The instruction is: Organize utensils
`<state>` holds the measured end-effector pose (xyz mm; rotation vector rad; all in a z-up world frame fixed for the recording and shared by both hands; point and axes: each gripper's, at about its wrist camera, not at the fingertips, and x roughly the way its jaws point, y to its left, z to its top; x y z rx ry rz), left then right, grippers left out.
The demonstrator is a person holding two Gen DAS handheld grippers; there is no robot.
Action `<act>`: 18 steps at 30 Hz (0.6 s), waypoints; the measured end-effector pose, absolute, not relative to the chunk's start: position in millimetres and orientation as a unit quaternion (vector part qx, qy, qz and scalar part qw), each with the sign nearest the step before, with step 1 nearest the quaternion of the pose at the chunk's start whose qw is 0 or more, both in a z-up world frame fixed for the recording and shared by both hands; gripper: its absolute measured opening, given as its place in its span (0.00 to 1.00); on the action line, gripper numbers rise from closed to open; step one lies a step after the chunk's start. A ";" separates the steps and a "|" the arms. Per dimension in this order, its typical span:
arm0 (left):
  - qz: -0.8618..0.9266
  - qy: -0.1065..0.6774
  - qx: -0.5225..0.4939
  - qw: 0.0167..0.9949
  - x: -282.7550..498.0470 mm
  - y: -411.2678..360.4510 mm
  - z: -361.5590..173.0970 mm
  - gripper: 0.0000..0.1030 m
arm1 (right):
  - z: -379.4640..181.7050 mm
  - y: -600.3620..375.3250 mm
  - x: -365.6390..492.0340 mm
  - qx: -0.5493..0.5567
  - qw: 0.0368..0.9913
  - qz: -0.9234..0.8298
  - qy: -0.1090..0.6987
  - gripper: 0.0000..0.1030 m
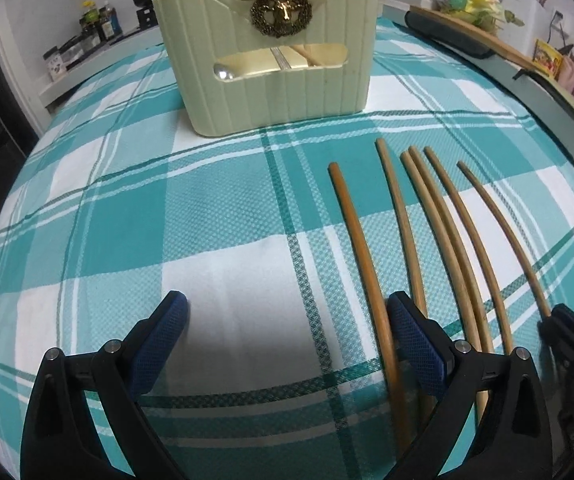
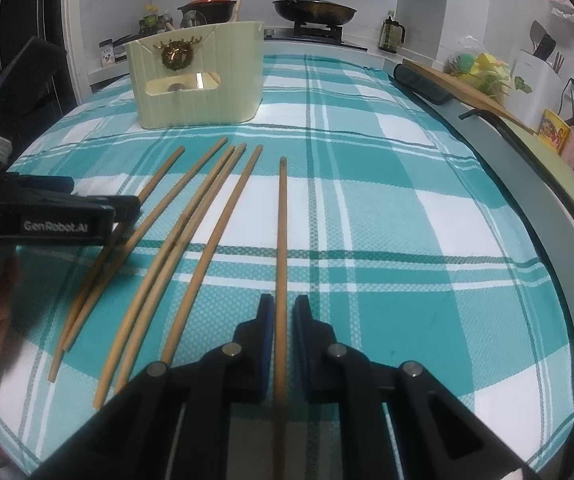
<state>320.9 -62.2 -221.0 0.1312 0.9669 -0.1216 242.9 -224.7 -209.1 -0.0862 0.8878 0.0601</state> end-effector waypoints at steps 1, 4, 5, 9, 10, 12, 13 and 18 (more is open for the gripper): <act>-0.058 0.463 0.066 0.882 320.1 -60.7 -220.8 0.98 | -209.1 -225.1 242.8 -0.041 0.902 0.030 0.429 0.10; -0.044 0.460 0.072 0.884 318.8 -50.7 -218.5 0.97 | -209.1 -226.6 242.2 -0.036 0.902 0.031 0.430 0.10; -0.040 0.461 0.069 0.884 319.3 -46.3 -218.4 0.97 | -209.0 -226.9 242.0 -0.035 0.902 0.030 0.430 0.10; -0.039 0.473 0.036 0.880 318.0 -24.2 -220.0 0.97 | -209.1 -228.1 241.3 -0.032 0.902 0.029 0.430 0.10; -0.039 0.473 0.033 0.879 316.3 -21.7 -220.5 0.97 | -209.2 -228.2 241.1 -0.031 0.902 0.029 0.430 0.10; -0.043 0.473 0.030 0.879 310.3 -16.7 -220.9 0.95 | -209.1 -228.2 240.9 -0.032 0.902 0.029 0.430 0.10; -0.048 0.473 0.028 0.879 307.4 -14.9 -220.4 0.91 | -209.1 -228.4 240.8 -0.032 0.902 0.029 0.430 0.10; -0.065 0.470 0.032 0.880 295.6 -15.9 -212.5 0.60 | -209.1 -227.8 240.9 -0.035 0.901 0.027 0.431 0.10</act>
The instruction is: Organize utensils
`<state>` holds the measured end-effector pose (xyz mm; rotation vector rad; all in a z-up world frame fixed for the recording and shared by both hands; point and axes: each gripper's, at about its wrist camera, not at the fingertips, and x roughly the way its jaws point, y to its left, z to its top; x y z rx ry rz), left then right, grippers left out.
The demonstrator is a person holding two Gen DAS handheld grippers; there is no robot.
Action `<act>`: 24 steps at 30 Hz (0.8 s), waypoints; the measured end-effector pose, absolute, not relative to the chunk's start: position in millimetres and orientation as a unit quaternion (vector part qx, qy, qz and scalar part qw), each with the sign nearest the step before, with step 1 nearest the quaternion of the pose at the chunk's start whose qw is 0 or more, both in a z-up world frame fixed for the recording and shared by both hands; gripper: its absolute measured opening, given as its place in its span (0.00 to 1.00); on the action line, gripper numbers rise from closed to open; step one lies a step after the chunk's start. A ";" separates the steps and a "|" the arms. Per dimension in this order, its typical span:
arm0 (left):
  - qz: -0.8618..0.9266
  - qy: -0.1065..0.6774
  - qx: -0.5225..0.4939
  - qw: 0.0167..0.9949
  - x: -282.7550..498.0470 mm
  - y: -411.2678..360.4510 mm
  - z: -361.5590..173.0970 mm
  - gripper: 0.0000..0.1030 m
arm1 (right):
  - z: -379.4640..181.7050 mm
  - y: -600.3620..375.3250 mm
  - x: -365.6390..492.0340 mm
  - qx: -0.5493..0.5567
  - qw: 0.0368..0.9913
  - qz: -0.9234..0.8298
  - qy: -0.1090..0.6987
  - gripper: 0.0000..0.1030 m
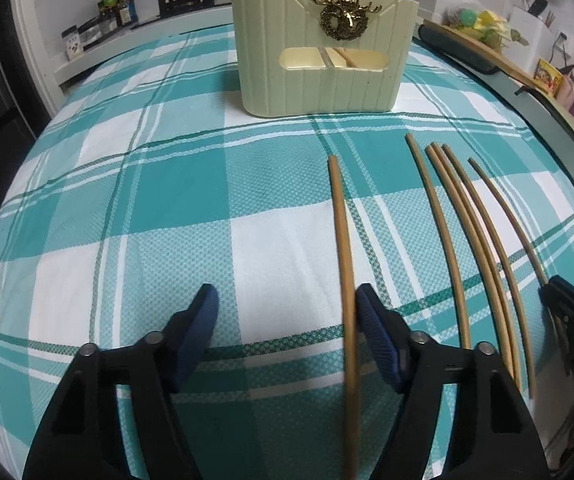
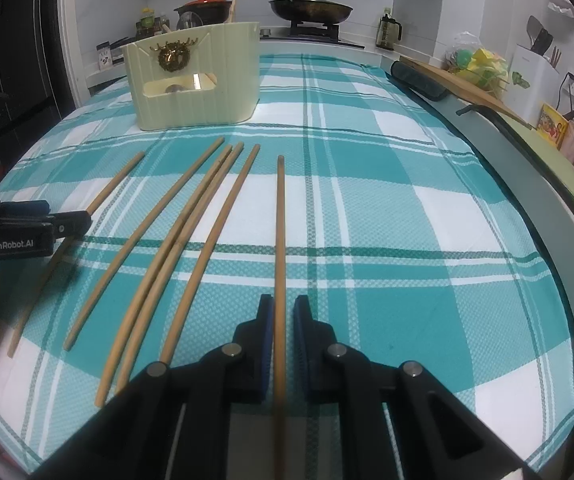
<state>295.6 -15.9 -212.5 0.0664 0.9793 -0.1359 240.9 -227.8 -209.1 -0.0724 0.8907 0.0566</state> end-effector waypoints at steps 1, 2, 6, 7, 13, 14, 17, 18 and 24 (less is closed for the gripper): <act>-0.071 0.470 0.033 0.879 292.9 -16.6 -211.1 0.48 | -208.9 -227.5 241.2 -0.036 0.901 0.027 0.431 0.10; -0.075 0.471 0.033 0.878 290.7 -17.5 -210.6 0.35 | -208.9 -227.1 241.0 -0.038 0.901 0.026 0.431 0.10; -0.082 0.470 0.038 0.878 283.1 -16.9 -210.9 0.09 | -208.5 -226.2 240.1 -0.043 0.900 0.027 0.433 0.10; -0.083 0.470 0.037 0.878 281.7 -15.1 -211.3 0.07 | -208.3 -226.3 240.1 -0.044 0.900 0.027 0.433 0.10; -0.088 0.479 0.010 0.873 268.0 4.6 -211.4 0.05 | -208.1 -225.5 238.0 -0.056 0.898 0.027 0.435 0.10; -0.089 0.481 0.005 0.872 264.0 9.0 -211.3 0.05 | -208.1 -226.4 237.1 -0.055 0.898 0.028 0.435 0.10; -0.096 0.489 -0.011 0.867 253.3 18.4 -211.1 0.06 | -208.1 -230.0 235.0 -0.056 0.897 0.027 0.437 0.10; -0.099 0.491 -0.016 0.865 250.6 21.0 -211.0 0.06 | -207.8 -231.6 234.6 -0.054 0.897 0.028 0.439 0.10; -0.110 0.497 -0.025 0.860 245.9 26.4 -206.5 0.55 | -206.2 -239.6 234.4 -0.028 0.888 0.047 0.457 0.21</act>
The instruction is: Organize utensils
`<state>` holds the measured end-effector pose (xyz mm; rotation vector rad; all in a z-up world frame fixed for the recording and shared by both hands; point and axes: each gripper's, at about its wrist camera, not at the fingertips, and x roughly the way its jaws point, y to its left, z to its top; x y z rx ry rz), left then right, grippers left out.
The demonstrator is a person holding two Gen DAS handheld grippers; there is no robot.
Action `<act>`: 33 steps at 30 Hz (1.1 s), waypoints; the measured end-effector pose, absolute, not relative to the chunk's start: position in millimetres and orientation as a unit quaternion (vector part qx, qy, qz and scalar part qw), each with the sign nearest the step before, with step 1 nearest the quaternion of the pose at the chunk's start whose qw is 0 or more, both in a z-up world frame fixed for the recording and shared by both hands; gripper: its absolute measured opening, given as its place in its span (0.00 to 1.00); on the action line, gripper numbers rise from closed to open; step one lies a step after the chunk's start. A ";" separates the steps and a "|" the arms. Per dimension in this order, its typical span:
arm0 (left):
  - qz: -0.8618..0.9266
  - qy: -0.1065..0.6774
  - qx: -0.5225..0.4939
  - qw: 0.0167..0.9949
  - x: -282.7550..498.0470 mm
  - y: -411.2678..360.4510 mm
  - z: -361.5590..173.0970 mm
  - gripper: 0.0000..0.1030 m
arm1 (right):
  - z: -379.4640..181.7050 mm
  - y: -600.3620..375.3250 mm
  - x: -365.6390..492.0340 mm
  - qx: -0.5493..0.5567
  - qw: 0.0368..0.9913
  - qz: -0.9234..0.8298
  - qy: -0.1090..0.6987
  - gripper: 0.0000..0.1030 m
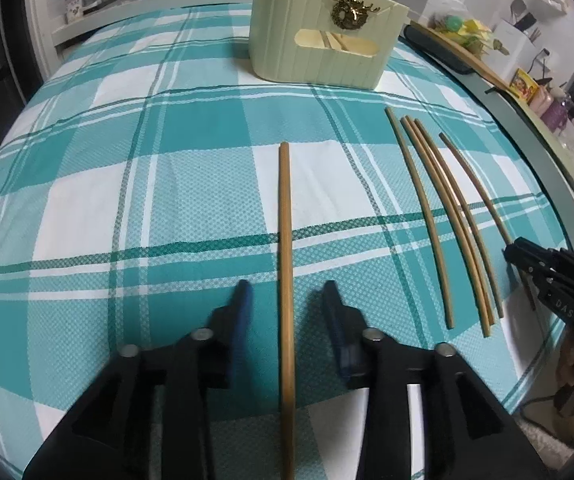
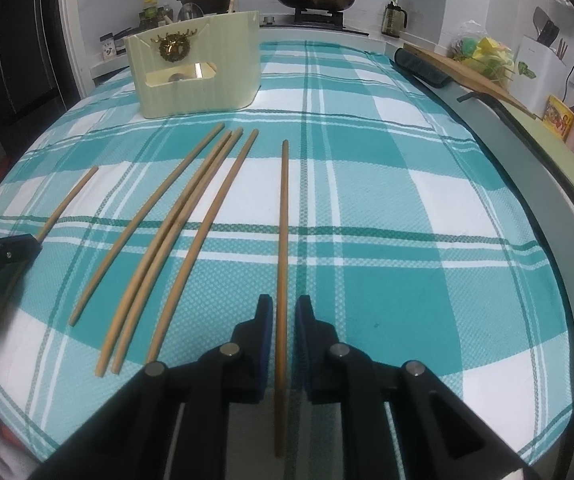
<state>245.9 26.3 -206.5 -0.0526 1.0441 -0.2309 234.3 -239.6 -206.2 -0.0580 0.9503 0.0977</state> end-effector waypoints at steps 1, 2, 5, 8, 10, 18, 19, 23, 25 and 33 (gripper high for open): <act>-0.106 0.494 -0.024 0.863 245.9 27.2 -203.9 0.67 | -205.7 -240.2 234.1 -0.024 0.886 0.052 0.460 0.29; -0.105 0.489 -0.023 0.865 246.2 28.3 -201.6 0.68 | -205.0 -240.9 233.8 -0.020 0.884 0.057 0.463 0.31; -0.106 0.492 -0.012 0.864 252.8 30.1 -199.1 0.68 | -204.1 -239.9 233.0 -0.019 0.877 0.073 0.474 0.32; -0.108 0.503 0.000 0.858 261.3 32.3 -200.5 0.68 | -203.2 -238.7 233.7 -0.024 0.871 0.088 0.483 0.32; -0.112 0.508 0.008 0.854 265.5 32.6 -201.1 0.68 | -202.7 -240.0 236.3 -0.021 0.865 0.099 0.491 0.32; -0.122 0.521 0.024 0.844 284.2 28.8 -208.6 0.65 | -201.3 -243.6 260.3 -0.029 0.847 0.118 0.518 0.32; -0.121 0.523 0.024 0.843 286.7 28.5 -210.4 0.63 | -201.4 -242.2 264.0 -0.037 0.845 0.119 0.520 0.32; -0.118 0.518 0.045 0.846 294.7 23.7 -211.0 0.59 | -202.4 -237.8 278.2 -0.058 0.841 0.121 0.524 0.31; -0.120 0.518 0.051 0.846 300.2 21.4 -210.8 0.56 | -202.9 -236.0 287.1 -0.064 0.840 0.124 0.525 0.31; -0.132 0.529 0.057 0.836 328.6 12.3 -208.2 0.27 | -202.9 -227.5 345.3 -0.087 0.822 0.137 0.545 0.31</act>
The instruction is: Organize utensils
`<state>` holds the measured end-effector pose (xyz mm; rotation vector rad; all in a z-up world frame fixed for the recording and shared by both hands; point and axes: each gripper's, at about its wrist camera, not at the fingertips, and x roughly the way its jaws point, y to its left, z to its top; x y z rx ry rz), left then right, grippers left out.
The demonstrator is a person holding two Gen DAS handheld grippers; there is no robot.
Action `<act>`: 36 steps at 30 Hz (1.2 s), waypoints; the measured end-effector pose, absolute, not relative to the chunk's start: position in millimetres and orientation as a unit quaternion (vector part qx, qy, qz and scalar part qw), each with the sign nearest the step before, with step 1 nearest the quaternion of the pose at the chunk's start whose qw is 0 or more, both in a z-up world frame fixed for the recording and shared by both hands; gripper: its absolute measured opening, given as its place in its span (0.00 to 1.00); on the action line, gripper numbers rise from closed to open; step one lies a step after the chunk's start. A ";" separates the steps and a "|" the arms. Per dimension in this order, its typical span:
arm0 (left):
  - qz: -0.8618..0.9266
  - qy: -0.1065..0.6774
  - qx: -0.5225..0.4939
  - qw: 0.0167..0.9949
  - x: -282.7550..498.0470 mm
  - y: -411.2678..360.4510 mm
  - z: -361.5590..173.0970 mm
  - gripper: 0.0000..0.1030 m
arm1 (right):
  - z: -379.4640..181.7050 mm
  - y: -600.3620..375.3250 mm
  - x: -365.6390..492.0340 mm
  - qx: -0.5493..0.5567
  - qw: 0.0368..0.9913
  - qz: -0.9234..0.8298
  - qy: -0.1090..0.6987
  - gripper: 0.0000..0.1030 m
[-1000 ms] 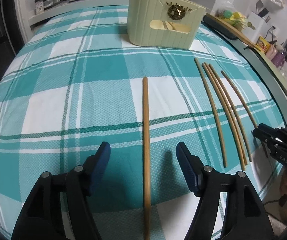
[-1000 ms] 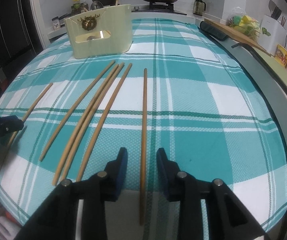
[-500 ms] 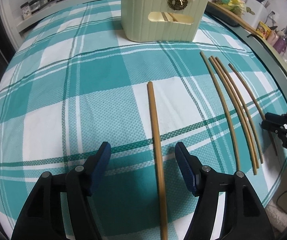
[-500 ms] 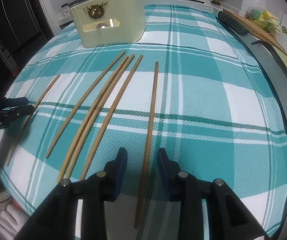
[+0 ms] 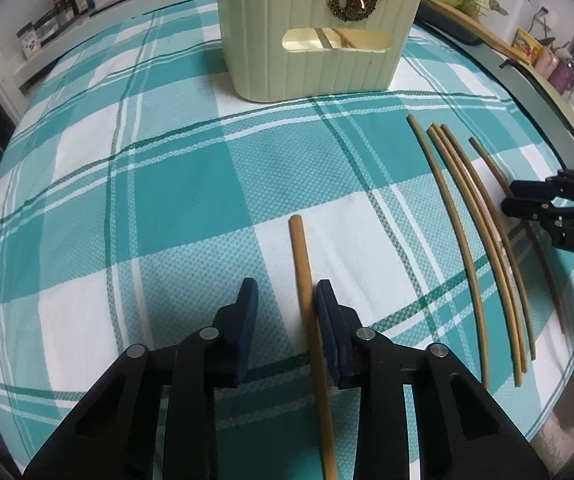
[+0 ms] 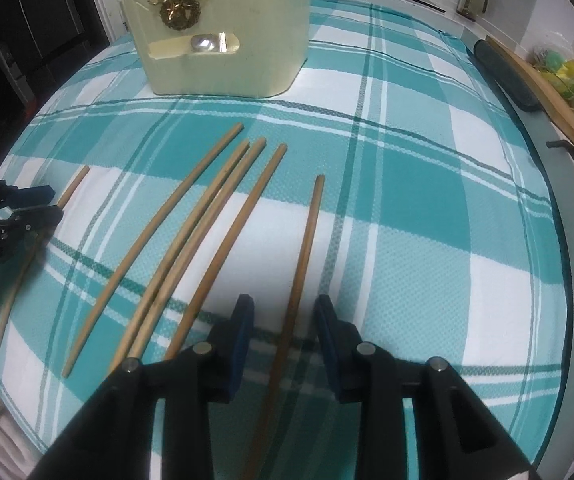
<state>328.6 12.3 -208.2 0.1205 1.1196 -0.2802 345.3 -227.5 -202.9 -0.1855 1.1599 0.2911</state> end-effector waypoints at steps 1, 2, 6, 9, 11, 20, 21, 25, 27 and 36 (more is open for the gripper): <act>-0.133 0.530 0.061 0.835 330.9 9.8 -208.1 0.25 | -202.8 -226.7 353.8 -0.086 0.820 0.137 0.548 0.30; -0.134 0.530 0.067 0.835 333.4 6.8 -208.1 0.23 | -202.9 -225.7 361.1 -0.085 0.819 0.136 0.551 0.30; -0.138 0.531 0.073 0.833 343.4 -2.6 -207.9 0.13 | -203.7 -217.4 387.3 -0.084 0.819 0.130 0.552 0.25; -0.139 0.527 0.064 0.836 348.8 -6.2 -207.6 0.06 | -203.5 -213.2 398.3 -0.089 0.826 0.115 0.545 0.08; -0.137 0.520 0.058 0.841 350.0 -7.0 -206.4 0.05 | -203.5 -215.9 403.1 -0.075 0.829 0.111 0.542 0.07; -0.149 0.425 0.008 0.893 323.3 11.3 -132.6 0.05 | -152.9 -239.6 376.8 0.013 0.878 0.135 0.459 0.06; -0.151 0.414 0.002 0.898 319.0 13.6 -121.8 0.05 | -141.4 -240.3 369.7 0.017 0.885 0.138 0.444 0.06; -0.163 0.359 -0.020 0.919 296.0 26.2 -71.9 0.05 | -93.6 -241.3 338.7 0.022 0.912 0.151 0.382 0.06; -0.167 0.333 -0.029 0.928 283.1 32.1 -50.3 0.05 | -70.4 -240.5 321.3 0.023 0.923 0.159 0.351 0.06; -0.182 0.258 -0.046 0.948 253.2 38.1 6.7 0.05 | -6.0 -221.2 263.6 -0.014 0.961 0.160 0.225 0.06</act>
